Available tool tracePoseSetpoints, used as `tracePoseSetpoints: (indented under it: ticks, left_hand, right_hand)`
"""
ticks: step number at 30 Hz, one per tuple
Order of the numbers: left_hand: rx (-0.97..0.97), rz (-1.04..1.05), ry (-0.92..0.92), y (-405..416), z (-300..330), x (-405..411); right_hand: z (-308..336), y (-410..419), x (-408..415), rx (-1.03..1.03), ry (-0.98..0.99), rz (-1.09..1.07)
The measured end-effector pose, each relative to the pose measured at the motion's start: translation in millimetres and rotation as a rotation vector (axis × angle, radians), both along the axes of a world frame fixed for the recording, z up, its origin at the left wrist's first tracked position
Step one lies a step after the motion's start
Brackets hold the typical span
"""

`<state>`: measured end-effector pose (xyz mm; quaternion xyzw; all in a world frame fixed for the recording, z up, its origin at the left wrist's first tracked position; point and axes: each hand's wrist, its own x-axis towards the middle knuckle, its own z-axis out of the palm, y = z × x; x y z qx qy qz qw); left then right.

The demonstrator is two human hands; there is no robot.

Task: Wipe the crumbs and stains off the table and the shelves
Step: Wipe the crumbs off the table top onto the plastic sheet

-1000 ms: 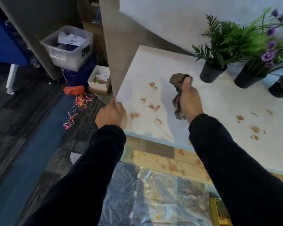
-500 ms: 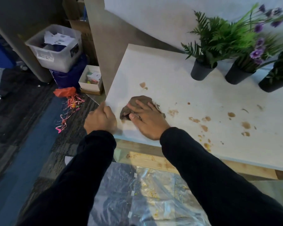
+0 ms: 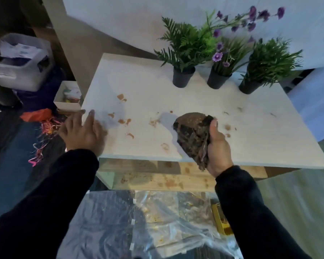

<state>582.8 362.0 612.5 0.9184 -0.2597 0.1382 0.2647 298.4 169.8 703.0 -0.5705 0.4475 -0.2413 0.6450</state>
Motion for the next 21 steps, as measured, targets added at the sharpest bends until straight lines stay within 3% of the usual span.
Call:
tracePoseSetpoints:
  ticks: [3,5,7,9,11,16,21]
  left_hand:
    - [-0.069,-0.176,-0.072,-27,12,-35]
    - [-0.035,-0.278,-0.052,-43,18,-56]
    - [0.043,-0.339,-0.030,-48,17,-64]
    - [0.151,-0.354,0.001,-46,10,-64]
    - [0.217,-0.345,0.016,-44,4,-65]
    - [0.243,-0.317,0.026,-49,6,-68]
    - [0.267,-0.357,0.095,-46,8,-71]
  right_hand:
    - [25,-37,-2,-0.096,0.021,-0.167]
    - [24,-50,-9,-0.287,0.207,-0.153]
    - [1,-53,-17,-0.419,0.485,-0.028]
    - [-37,-44,-17,-0.592,0.778,0.241]
    - [-64,-28,-3,-0.749,0.905,0.355]
    - [-66,26,28,-0.911,0.750,0.414]
    - [-76,45,1,-0.747,0.369,0.408]
